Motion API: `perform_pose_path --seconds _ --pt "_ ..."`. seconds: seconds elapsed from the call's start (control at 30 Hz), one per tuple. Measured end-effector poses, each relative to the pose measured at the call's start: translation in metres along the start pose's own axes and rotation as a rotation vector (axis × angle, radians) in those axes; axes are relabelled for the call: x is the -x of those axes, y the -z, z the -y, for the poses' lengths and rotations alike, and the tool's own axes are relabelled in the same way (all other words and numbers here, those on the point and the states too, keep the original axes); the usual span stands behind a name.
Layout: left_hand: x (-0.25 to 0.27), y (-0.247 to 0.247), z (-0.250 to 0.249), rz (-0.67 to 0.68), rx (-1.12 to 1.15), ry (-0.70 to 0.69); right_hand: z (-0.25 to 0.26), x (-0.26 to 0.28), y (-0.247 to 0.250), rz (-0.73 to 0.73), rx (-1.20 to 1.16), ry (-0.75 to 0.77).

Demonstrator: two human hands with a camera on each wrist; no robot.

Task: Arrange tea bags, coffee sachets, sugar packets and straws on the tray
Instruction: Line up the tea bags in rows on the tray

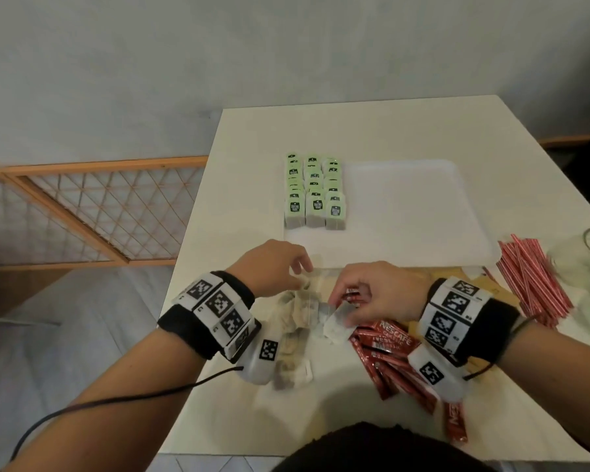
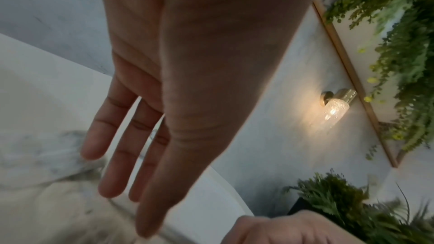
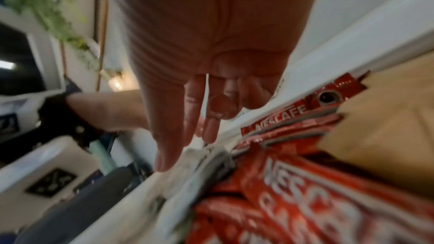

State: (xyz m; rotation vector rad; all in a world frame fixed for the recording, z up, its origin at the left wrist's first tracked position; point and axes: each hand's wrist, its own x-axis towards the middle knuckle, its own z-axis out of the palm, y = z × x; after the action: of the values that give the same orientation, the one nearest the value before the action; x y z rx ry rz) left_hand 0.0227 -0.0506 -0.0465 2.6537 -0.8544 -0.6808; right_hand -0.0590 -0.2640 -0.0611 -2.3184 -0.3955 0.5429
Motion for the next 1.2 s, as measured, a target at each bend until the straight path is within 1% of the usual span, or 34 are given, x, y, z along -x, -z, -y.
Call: perform_pose_path --seconds 0.07,0.17,0.23,0.3,0.37,0.43,0.5,0.57,0.67,0.73,0.83,0.9,0.97,1.1,1.13,1.2 --pt "0.007 -0.011 -0.007 -0.009 -0.077 0.046 -0.002 0.0 -0.011 0.035 0.144 0.036" --pt "0.015 -0.026 -0.014 -0.066 -0.207 0.131 -0.005 -0.002 -0.02 0.06 0.3 0.003" --pt "0.017 -0.033 -0.016 -0.099 -0.241 0.159 -0.003 0.0 -0.02 0.026 0.317 -0.012" --pt "0.018 -0.036 -0.016 -0.125 -0.218 0.168 0.0 0.004 -0.019 -0.028 0.289 -0.014" --pt "0.019 -0.038 -0.017 -0.117 -0.184 0.168 0.002 0.01 -0.017 -0.104 0.251 -0.023" --pt "0.019 -0.038 -0.017 -0.124 -0.129 0.172 0.002 0.019 -0.015 -0.2 0.191 -0.038" --pt "0.02 -0.038 -0.016 -0.183 0.005 0.166 0.0 0.03 -0.015 -0.301 0.079 -0.051" --pt "0.021 -0.038 -0.016 -0.269 0.217 0.131 -0.004 0.039 -0.017 -0.372 -0.109 -0.061" --pt "0.023 -0.037 -0.027 -0.367 0.622 0.104 -0.013 0.048 -0.021 -0.501 -0.377 -0.06" --pt "0.024 -0.039 -0.038 -0.386 0.83 0.104 -0.011 0.053 -0.021 -0.541 -0.47 -0.041" --pt "0.021 -0.048 -0.056 -0.37 0.999 0.095 -0.003 0.058 -0.022 -0.575 -0.636 -0.037" --pt "0.018 -0.055 -0.067 -0.375 1.108 0.115 -0.001 0.057 -0.023 -0.625 -0.717 -0.048" --pt "0.016 -0.062 -0.077 -0.388 1.114 0.135 -0.002 0.056 -0.024 -0.669 -0.774 -0.077" --pt "0.014 -0.068 -0.083 -0.41 0.983 0.099 -0.004 0.055 -0.029 -0.697 -0.843 -0.091" --pt "0.014 -0.068 -0.083 -0.398 0.946 0.083 -0.004 0.055 -0.03 -0.704 -0.842 -0.096" --pt "0.015 -0.067 -0.08 -0.331 0.883 0.027 -0.006 0.054 -0.031 -0.732 -0.86 -0.107"
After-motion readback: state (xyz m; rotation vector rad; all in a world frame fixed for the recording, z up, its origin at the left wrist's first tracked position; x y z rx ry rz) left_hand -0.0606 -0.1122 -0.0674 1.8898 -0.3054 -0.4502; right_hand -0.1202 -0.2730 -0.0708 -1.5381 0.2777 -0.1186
